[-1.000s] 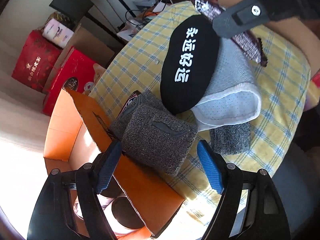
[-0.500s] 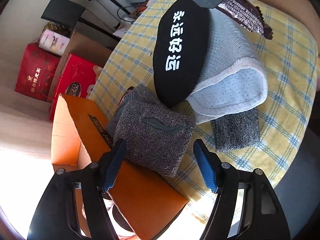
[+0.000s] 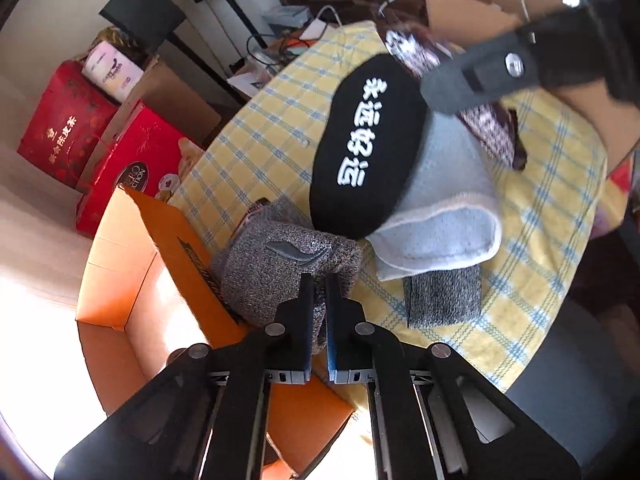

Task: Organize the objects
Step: 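Grasp the grey sock with the left gripper while the right gripper grasps the Snickers bar, then carry the grey sock into the box and release it beside the cans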

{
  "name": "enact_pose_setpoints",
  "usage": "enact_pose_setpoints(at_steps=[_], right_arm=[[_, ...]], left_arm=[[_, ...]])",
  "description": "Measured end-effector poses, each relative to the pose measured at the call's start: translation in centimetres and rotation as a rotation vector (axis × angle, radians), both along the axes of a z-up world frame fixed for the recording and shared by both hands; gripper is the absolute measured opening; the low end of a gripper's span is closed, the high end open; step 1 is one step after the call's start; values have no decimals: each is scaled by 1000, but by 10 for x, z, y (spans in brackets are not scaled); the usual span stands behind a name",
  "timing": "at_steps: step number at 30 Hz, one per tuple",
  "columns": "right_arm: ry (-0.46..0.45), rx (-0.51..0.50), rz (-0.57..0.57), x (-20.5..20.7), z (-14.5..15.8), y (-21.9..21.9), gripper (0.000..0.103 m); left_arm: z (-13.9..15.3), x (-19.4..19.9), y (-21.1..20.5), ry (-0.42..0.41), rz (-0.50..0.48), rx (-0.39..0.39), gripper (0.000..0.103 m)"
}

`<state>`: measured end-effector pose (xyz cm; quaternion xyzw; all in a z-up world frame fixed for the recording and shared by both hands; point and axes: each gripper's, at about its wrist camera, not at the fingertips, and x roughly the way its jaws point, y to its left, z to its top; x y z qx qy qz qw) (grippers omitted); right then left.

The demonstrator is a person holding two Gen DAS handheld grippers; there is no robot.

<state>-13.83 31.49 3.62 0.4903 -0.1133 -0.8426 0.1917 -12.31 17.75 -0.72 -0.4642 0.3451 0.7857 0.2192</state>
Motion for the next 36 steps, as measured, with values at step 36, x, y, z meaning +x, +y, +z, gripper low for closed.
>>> enact_pose_setpoints(at_steps=[36], right_arm=[[33,-55,177,3,40,-104,32]], left_arm=[[58,-22,-127,116,157,226,5]])
